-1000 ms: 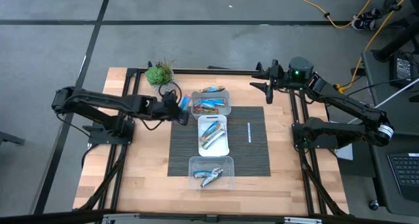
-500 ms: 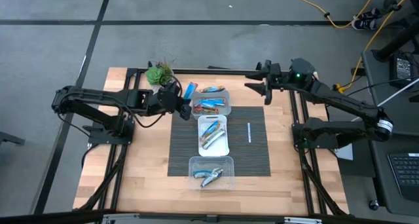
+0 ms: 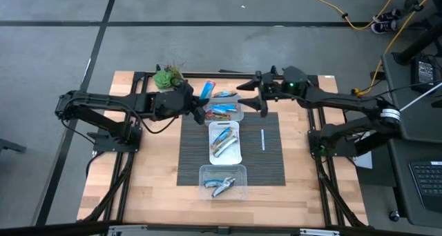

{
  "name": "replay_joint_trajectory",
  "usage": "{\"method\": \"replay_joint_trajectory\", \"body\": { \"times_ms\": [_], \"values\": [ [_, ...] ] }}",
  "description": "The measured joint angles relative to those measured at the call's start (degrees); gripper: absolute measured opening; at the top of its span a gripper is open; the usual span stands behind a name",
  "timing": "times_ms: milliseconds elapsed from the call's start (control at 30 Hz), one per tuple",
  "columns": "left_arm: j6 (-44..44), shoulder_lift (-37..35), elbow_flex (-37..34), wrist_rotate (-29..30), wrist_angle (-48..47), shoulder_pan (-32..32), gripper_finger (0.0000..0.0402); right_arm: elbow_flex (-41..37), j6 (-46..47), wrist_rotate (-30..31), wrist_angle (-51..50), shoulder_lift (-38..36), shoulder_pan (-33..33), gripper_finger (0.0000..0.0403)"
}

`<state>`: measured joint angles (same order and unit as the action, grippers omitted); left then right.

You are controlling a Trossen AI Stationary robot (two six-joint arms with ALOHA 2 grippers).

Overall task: Pick and place Granola Bars by type
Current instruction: Put the red granola bar into the gray bin

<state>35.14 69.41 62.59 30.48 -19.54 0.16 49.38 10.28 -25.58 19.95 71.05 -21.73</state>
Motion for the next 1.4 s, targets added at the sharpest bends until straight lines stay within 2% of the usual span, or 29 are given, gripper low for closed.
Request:
{"method": "replay_joint_trajectory", "body": {
  "times_ms": [267, 533, 767, 1133, 1267, 1400],
  "values": [
    [-2.1, 0.3, 0.0, -0.1, 3.5, 0.0, 0.0017, 11.2, -2.1, -0.2, -2.0, 9.9, 1.4, 0.0288],
    [-2.6, 0.3, 0.0, -0.1, 3.6, 0.0, 0.0017, 20.2, -3.0, -5.7, -5.6, 17.0, 1.4, 0.0288],
    [-3.5, 0.2, 0.0, 0.0, 3.5, 0.0, 0.0017, 25.1, -3.1, -6.1, -5.7, 21.3, 2.1, 0.0288],
    [-4.5, 0.2, 0.0, -0.2, 3.5, 0.0, 0.0017, 28.2, -3.0, -6.1, -5.7, 24.6, 3.4, 0.0286],
    [-4.5, 0.2, 0.0, -0.2, 3.5, 0.0, 0.0017, 28.2, -3.0, -6.1, -5.7, 24.6, 3.5, 0.0264],
    [-4.5, 0.2, 0.0, -0.4, 3.5, 0.0, 0.0017, 28.2, -3.0, -6.0, -5.5, 24.6, 3.5, 0.0215]
  ]
}}
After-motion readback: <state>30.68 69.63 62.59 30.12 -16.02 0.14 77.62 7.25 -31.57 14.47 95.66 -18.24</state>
